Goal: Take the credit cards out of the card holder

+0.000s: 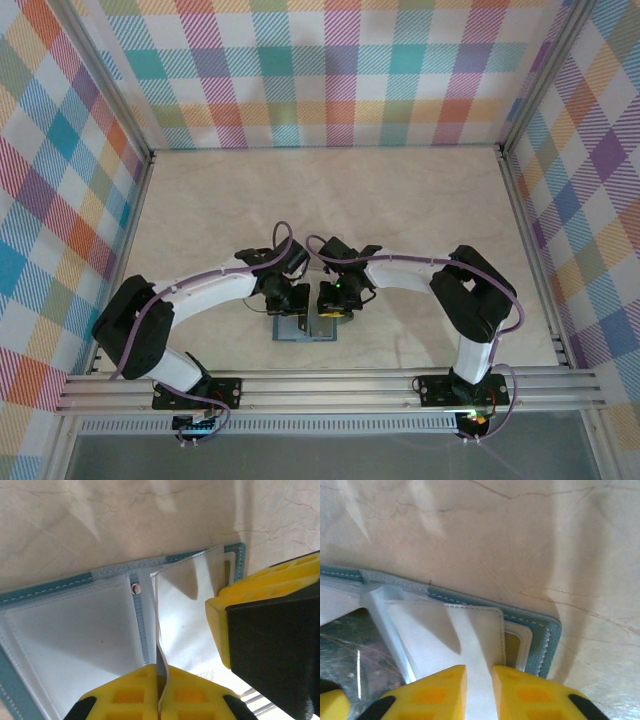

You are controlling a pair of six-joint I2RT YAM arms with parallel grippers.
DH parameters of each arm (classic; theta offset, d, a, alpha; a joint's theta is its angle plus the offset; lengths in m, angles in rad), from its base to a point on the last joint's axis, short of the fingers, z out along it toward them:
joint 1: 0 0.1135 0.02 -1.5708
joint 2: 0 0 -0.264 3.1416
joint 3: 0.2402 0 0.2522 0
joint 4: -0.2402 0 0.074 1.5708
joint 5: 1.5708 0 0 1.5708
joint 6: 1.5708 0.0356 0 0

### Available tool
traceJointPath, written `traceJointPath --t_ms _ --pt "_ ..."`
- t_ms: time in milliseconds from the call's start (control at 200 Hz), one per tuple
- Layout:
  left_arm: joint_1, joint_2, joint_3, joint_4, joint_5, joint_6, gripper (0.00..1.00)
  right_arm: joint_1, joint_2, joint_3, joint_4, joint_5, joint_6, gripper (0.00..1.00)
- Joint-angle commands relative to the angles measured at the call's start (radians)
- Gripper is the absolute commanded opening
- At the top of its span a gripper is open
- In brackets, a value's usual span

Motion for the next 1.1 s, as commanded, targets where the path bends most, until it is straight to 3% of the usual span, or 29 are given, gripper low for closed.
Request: traceJointPath --t_ms 0,360,530,840,1095 --pt "-0.009 -0.04 0.037 -0.054 -0.018 0.054 0.07 0.007 -0.025 0.001 -0.095 0.039 -0.01 0.27" --pt "-0.009 -0.053 0.123 -0.124 0.0 0.243 0.04 0.006 -0.163 -0.014 -0.144 0.073 -0.002 0.37" --pt "-0.009 -0.024 0.165 -0.154 0.053 0.513 0.04 -0.014 -0.266 -0.049 -0.171 0.151 0.012 0.37" --pt "-0.009 0.081 0.371 -0.35 -0.011 0.954 0.02 -0.099 -0.476 -0.131 -0.252 0.251 -0.014 0.38" --pt "-0.008 0.158 0.537 -0.429 -0.183 1.272 0.0 -0.18 -0.596 -0.189 -0.3 0.243 -0.053 0.38"
